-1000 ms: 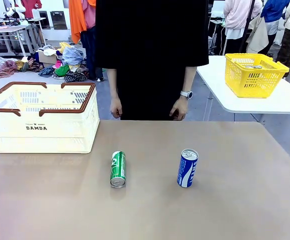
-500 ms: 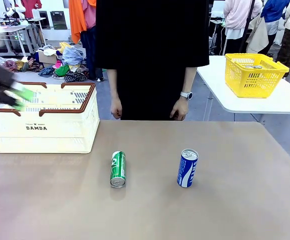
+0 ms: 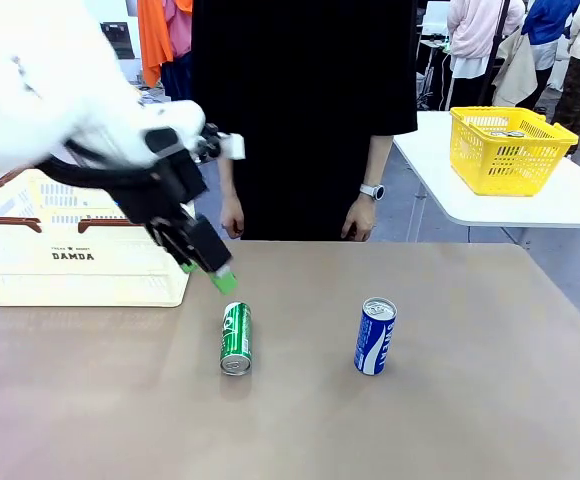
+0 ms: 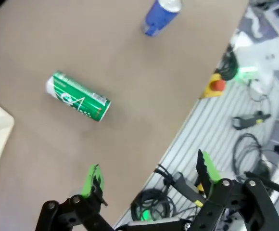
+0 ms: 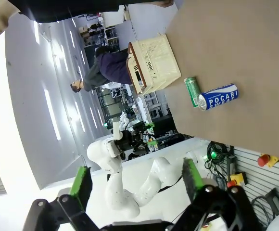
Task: Place the drinks into the Shopping basket.
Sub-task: Pick up one drink and place it into the Shopping basket.
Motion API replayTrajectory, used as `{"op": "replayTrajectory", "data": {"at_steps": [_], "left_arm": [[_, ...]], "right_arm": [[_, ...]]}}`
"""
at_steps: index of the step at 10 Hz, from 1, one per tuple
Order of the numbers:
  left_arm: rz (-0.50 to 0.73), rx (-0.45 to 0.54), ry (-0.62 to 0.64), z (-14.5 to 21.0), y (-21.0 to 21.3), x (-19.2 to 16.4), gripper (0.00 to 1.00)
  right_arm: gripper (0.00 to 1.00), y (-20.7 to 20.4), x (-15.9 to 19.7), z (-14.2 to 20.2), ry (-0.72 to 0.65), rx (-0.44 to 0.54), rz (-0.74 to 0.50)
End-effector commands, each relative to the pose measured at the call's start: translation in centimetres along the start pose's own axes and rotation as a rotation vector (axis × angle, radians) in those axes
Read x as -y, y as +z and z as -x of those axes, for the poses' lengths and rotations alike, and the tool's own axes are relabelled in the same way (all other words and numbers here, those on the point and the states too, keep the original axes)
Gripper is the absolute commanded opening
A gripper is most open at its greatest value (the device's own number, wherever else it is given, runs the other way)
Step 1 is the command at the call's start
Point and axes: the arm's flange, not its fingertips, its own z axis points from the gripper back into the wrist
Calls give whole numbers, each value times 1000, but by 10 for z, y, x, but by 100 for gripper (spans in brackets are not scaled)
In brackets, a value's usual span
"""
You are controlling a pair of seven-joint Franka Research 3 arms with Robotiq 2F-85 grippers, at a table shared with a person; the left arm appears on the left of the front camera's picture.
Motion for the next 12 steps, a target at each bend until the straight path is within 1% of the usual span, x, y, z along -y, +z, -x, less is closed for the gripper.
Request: {"op": "replayTrajectory", "data": {"at_steps": [1,2,3,7,8,9,10,11,12], "left_arm": [[-76,-41,83,-3,-27,-13,100],[-34,-7,106,-3,-25,-24,100],[-40,-19,24,-3,-19,2,100],[-40,-19,24,-3,-19,2,100],[-22,-10,14,-7,-23,3,100],[-85,22,316,-22,-43,10,100],[-122,43,414,-31,-56,10,100],[-142,44,468,-39,-65,5,100],[-222,26,614,-47,-79,-6,100]], "right_arm": [[100,2,-4,1,-11,-1,-14],[100,2,-4,1,-11,-1,-14],[100,2,-4,1,-11,-1,-14],[100,2,-4,1,-11,-1,-14],[100,2,-4,1,-11,-1,-14],[100,2,-4,1,-11,-1,-14],[100,2,-4,1,-11,-1,-14],[100,2,-4,1,-11,-1,-14],[100,2,-4,1,-11,-1,-14]]}}
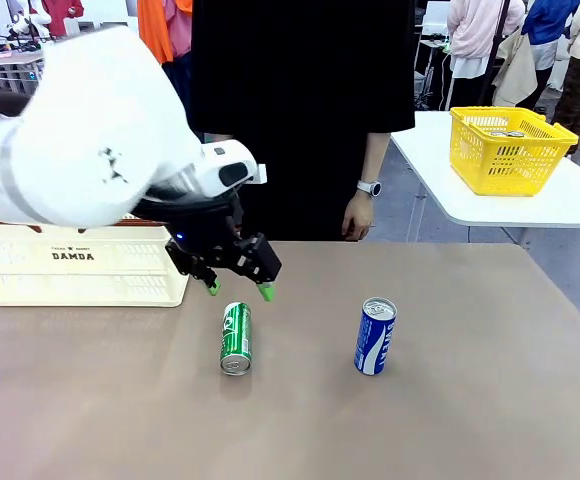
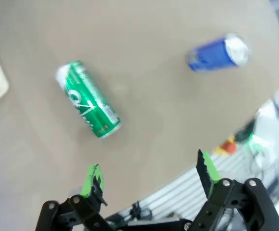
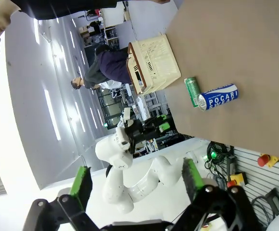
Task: Place the drinks into the Shopping basket.
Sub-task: Pick up one drink and place it into the Shopping basket.
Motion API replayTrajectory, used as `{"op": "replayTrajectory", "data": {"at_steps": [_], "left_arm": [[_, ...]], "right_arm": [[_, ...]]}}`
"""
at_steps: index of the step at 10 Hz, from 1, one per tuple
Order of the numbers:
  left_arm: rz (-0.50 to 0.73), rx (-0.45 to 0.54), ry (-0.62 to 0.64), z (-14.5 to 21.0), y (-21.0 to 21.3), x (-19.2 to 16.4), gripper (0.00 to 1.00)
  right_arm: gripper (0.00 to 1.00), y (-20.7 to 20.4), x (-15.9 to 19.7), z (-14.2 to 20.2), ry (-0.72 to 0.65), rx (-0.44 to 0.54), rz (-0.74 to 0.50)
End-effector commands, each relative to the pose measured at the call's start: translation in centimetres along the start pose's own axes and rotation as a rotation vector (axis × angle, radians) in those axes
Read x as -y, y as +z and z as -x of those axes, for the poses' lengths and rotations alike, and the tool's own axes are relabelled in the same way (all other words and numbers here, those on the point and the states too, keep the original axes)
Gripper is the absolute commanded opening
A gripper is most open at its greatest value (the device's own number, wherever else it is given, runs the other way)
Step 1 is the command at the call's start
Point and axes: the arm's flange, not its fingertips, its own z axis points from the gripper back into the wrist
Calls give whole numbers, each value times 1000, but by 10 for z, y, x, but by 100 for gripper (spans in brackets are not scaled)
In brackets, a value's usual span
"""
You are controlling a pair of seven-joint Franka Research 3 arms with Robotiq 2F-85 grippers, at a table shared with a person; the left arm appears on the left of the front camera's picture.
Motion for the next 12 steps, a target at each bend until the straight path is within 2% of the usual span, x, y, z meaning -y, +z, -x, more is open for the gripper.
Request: {"op": "replayTrajectory", "data": {"at_steps": [1,3,6,9,12], "left_arm": [[-117,-27,121,-25,-27,4,100],[-205,-47,183,-43,-57,-8,100],[-140,-132,190,-61,-104,-32,100],[-158,-197,253,-60,-140,-53,100],[-155,-297,276,-53,-169,-58,100]], "right_arm": [[100,2,-4,1,-11,-2,-14],[100,2,-4,1,-11,-2,-14],[100,2,-4,1,-11,-2,-14],[100,2,-4,1,-11,-2,-14],[100,2,-4,1,-11,-2,-14]]}}
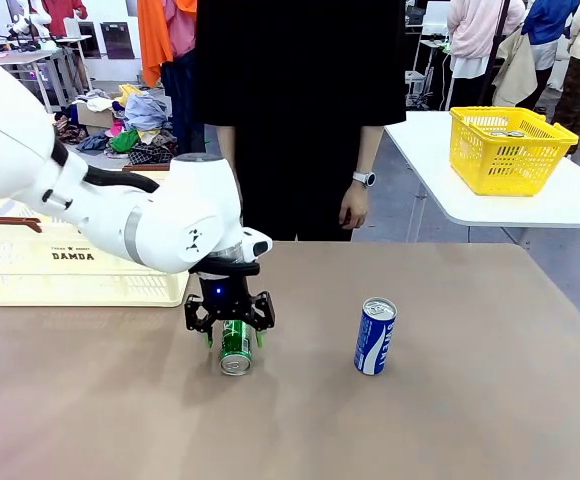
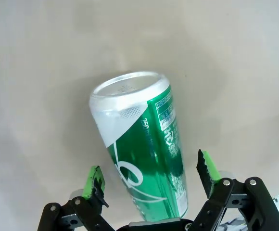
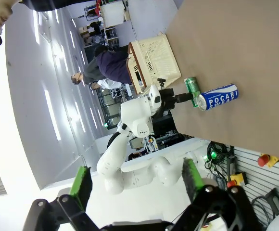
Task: Place the drinks into the Shopping basket.
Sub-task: Pick up one drink and place it into the Shopping basket.
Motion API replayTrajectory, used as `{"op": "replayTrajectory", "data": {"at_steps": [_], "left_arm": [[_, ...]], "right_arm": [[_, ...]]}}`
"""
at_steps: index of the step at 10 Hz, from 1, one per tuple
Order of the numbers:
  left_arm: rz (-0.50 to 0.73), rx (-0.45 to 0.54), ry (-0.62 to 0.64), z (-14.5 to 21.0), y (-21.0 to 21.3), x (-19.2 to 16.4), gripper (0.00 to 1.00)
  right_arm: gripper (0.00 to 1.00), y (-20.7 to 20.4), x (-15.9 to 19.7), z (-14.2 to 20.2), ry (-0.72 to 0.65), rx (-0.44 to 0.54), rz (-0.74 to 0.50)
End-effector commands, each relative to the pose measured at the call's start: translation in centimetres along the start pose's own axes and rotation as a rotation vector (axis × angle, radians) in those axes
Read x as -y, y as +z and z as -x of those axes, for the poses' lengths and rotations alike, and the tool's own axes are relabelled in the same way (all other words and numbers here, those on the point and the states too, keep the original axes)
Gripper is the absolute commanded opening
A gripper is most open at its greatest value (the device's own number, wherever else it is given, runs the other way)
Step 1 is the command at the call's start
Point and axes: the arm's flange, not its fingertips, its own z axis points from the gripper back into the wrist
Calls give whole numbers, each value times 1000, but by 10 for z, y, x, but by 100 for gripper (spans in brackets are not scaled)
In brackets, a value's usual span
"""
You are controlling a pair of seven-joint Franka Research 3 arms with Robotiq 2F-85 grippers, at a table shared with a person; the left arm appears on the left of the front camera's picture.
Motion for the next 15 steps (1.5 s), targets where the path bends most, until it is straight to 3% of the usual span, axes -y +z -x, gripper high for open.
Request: {"op": "replayTrajectory", "data": {"at_steps": [1,2,3,4,10,11,15], "left_arm": [[4,-43,17,-5,-3,6,100],[10,-59,21,-6,-6,7,100],[-3,-37,16,-7,-7,7,60],[-14,-23,10,-7,-7,8,0],[-44,12,-22,-8,-1,16,0],[-35,50,-40,-6,19,20,0],[-29,179,-37,4,202,11,0]], "right_arm": [[100,2,-5,1,-10,-2,-13],[100,2,-5,1,-10,-2,-13],[100,2,-5,1,-10,-2,-13],[100,2,-5,1,-10,-2,-13],[100,2,-5,1,-10,-2,-13],[100,2,-5,1,-10,-2,-13],[100,2,-5,1,-10,-2,-13]]}}
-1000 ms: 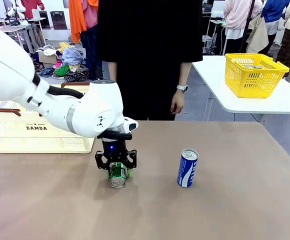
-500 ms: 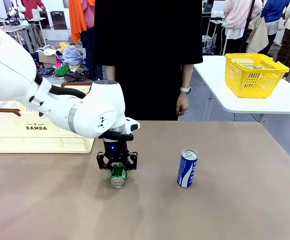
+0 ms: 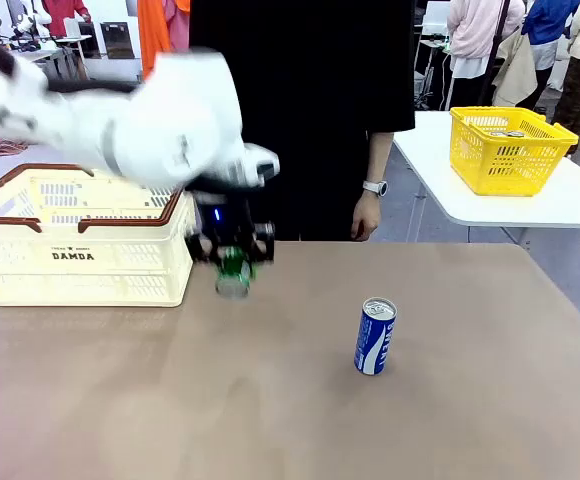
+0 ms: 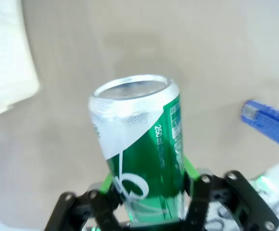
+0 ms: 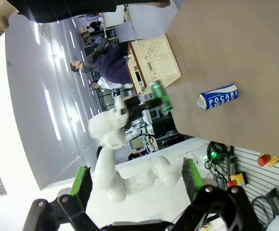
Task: Place the drinks into the Shopping basket.
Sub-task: Pick up one drink and place it into the Shopping basket.
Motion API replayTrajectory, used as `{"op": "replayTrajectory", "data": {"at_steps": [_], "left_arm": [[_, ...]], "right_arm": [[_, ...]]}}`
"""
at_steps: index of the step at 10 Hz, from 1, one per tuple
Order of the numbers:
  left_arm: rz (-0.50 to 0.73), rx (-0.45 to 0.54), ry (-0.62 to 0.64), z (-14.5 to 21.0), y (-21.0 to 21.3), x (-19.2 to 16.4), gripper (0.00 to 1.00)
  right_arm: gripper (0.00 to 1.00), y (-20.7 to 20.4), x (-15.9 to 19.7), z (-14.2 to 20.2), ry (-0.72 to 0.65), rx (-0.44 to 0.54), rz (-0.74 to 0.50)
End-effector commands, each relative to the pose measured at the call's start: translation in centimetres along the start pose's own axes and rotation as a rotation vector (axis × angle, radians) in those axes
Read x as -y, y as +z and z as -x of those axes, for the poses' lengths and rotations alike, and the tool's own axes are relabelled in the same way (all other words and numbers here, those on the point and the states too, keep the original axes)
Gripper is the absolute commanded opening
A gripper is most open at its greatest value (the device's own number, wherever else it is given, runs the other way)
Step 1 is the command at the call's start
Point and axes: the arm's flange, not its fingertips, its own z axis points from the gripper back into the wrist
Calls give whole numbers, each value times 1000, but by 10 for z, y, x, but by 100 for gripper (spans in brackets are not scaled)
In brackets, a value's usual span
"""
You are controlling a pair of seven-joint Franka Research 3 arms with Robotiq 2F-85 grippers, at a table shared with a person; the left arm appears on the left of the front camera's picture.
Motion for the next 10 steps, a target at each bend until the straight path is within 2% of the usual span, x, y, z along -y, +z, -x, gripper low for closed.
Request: {"op": "replayTrajectory", "data": {"at_steps": [1,2,3,4,5,6,7,10], "left_arm": [[-63,46,32,-17,76,-19,0],[-99,68,-6,-32,108,-37,0],[-201,118,-28,-47,123,-61,0],[-235,131,-39,-64,132,-94,0],[-211,143,34,-85,138,-133,0],[-179,145,156,-109,137,-177,0],[-184,97,249,-129,127,-209,0],[-160,-7,318,-149,83,-257,0]], "right_arm": [[100,2,-5,1,-10,-2,-14],[100,2,-5,1,-10,-2,-14],[100,2,-5,1,-10,-2,-14],[100,2,-5,1,-10,-2,-14],[100,2,-5,1,-10,-2,-14],[100,2,-5,1,-10,-2,-14],[100,2,-5,1,-10,-2,-14],[100,2,-5,1,-10,-2,-14]]}}
